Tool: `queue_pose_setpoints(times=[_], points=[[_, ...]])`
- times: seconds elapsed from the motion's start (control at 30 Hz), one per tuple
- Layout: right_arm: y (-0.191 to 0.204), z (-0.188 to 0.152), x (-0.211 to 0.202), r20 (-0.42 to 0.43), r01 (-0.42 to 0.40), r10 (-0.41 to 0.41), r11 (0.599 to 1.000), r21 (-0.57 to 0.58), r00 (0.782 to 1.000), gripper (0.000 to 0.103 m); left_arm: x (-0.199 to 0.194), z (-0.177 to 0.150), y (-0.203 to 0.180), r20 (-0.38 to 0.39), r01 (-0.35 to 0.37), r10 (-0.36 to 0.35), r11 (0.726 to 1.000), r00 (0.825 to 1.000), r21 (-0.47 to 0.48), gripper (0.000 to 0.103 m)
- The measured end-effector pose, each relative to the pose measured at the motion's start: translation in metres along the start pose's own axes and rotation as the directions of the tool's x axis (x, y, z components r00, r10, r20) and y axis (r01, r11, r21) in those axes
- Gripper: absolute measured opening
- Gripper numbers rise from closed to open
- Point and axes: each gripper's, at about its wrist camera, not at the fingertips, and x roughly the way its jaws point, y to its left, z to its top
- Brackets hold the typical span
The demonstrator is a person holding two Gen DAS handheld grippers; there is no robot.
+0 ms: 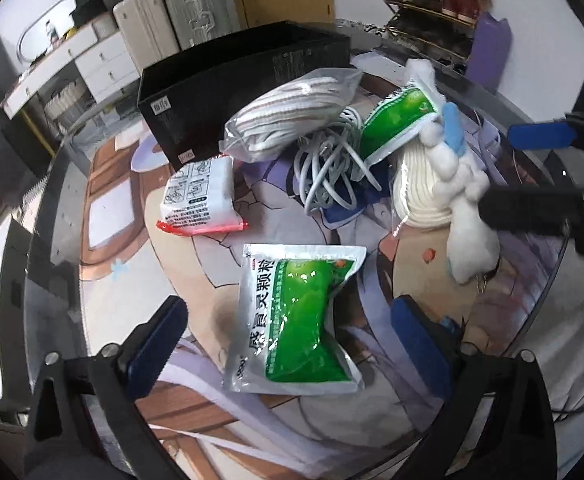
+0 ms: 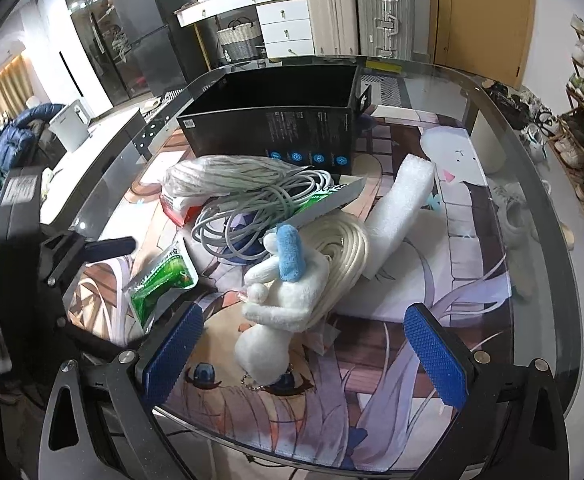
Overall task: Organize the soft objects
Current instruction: 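Grasp the green sachet with the left gripper while the right gripper grasps the white plush toy, then carry the green sachet and plush toy into the black box and release both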
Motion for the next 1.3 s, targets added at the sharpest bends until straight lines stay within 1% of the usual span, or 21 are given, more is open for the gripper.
queue_pose_setpoints(times=[0.03, 0.07, 0.1, 0.13, 0.17, 0.2, 0.23, 0.3, 0.33, 0.37, 0.43, 0.5, 0.53, 0.57, 0.63, 0.7, 0.83, 0.97, 1.1, 1.2, 1.3], points=[[0.001, -0.001, 0.001, -0.002, 0.002, -0.002, 1.000, -0.005, 1.000, 0.103, 0.003, 0.002, 0.003, -0.013, 0.013, -0.013, 1.000, 1.000, -0.019, 0.084], [0.001, -0.001, 0.002, -0.004, 0.003, -0.003, 1.000, -0.011, 1.000, 0.102, 0.004, 0.003, 0.007, -0.015, 0.048, -0.049, 0.998, 0.999, -0.046, 0.080], [0.001, -0.001, 0.003, -0.003, 0.004, -0.004, 1.000, -0.015, 1.000, 0.100, 0.006, 0.005, 0.010, -0.020, 0.066, -0.068, 0.996, 0.998, -0.064, 0.074], [0.002, -0.001, 0.003, -0.002, 0.004, -0.004, 1.000, -0.018, 1.000, 0.093, 0.005, 0.006, 0.011, -0.016, 0.058, -0.059, 0.996, 0.998, -0.069, 0.064], [0.003, 0.000, 0.005, -0.007, 0.001, -0.001, 1.000, -0.027, 1.000, 0.082, 0.004, 0.006, 0.011, -0.009, 0.059, -0.060, 0.996, 0.998, -0.065, 0.058], [0.005, -0.001, 0.007, -0.019, -0.003, 0.003, 0.999, -0.037, 1.000, 0.076, 0.003, 0.007, 0.010, -0.009, 0.056, -0.057, 0.997, 0.998, -0.060, 0.050], [0.007, -0.002, 0.009, -0.028, -0.005, 0.004, 0.999, -0.043, 1.000, 0.070, 0.002, 0.008, 0.011, -0.009, 0.062, -0.063, 0.996, 0.998, -0.063, 0.044], [0.012, -0.003, 0.012, -0.042, -0.007, 0.004, 0.998, -0.063, 0.999, 0.064, 0.001, 0.011, 0.012, -0.008, 0.046, -0.046, 0.997, 0.999, -0.063, 0.038], [0.014, -0.003, 0.013, -0.044, -0.006, 0.002, 0.997, -0.075, 0.999, 0.054, 0.000, 0.011, 0.010, -0.004, 0.037, -0.037, 0.998, 0.999, -0.053, 0.033], [0.015, -0.003, 0.014, -0.047, -0.005, 0.001, 0.996, -0.088, 0.999, 0.042, -0.001, 0.010, 0.009, -0.004, 0.024, -0.024, 0.999, 1.000, -0.047, 0.032], [0.018, -0.004, 0.016, -0.056, 0.004, -0.010, 0.994, -0.106, 0.998, 0.035, -0.003, 0.012, 0.009, -0.001, 0.023, -0.023, 0.998, 1.000, -0.058, 0.030], [0.020, -0.003, 0.017, -0.057, -0.008, 0.001, 0.993, -0.115, 0.998, 0.031, -0.008, 0.010, 0.011, 0.010, 0.039, -0.038, 0.997, 0.999, -0.065, 0.029], [0.020, -0.003, 0.016, -0.056, -0.014, 0.007, 0.993, -0.118, 0.998, 0.027, -0.012, 0.010, 0.012, 0.021, 0.042, -0.040, 0.997, 0.999, -0.065, 0.029], [0.020, -0.003, 0.014, -0.052, -0.017, 0.010, 0.993, -0.118, 0.999, 0.018, -0.016, 0.010, 0.013, 0.033, 0.036, -0.034, 0.997, 0.999, -0.065, 0.029], [0.020, -0.003, 0.008, -0.044, -0.027, 0.021, 0.992, -0.123, 0.999, 0.019, -0.025, 0.010, 0.015, 0.055, 0.032, -0.028, 0.997, 0.998, -0.069, 0.029], [0.019, -0.003, -0.001, -0.024, -0.046, 0.043, 0.992, -0.117, 0.999, 0.018, -0.036, 0.010, 0.019, 0.082, 0.045, -0.039, 0.996, 0.996, -0.081, 0.029], [0.020, -0.001, -0.017, 0.021, -0.077, 0.080, 0.991, -0.110, 0.997, 0.019, -0.056, 0.009, 0.023, 0.140, 0.032, -0.020, 0.996, 0.990, -0.083, 0.029], [0.024, 0.002, -0.035, 0.076, -0.112, 0.120, 0.988, -0.104, 0.990, 0.018, -0.073, 0.011, 0.029, 0.184, 0.055, -0.035, 0.993, 0.982, -0.105, 0.029], [0.033, 0.010, -0.058, 0.157, -0.121, 0.138, 0.986, -0.114, 0.978, 0.018, -0.093, 0.019, 0.036, 0.250, 0.055, -0.022, 0.991, 0.968, -0.126, 0.029], [0.036, 0.021, -0.072, 0.205, -0.138, 0.159, 0.984, -0.112, 0.966, 0.018, -0.109, 0.029, 0.043, 0.306, 0.051, -0.005, 0.988, 0.952, -0.145, 0.029], [0.038, 0.034, -0.081, 0.243, -0.133, 0.158, 0.984, -0.115, 0.957, 0.018, -0.120, 0.045, 0.051, 0.351, 0.044, 0.017, 0.985, 0.936, -0.164, 0.029]])
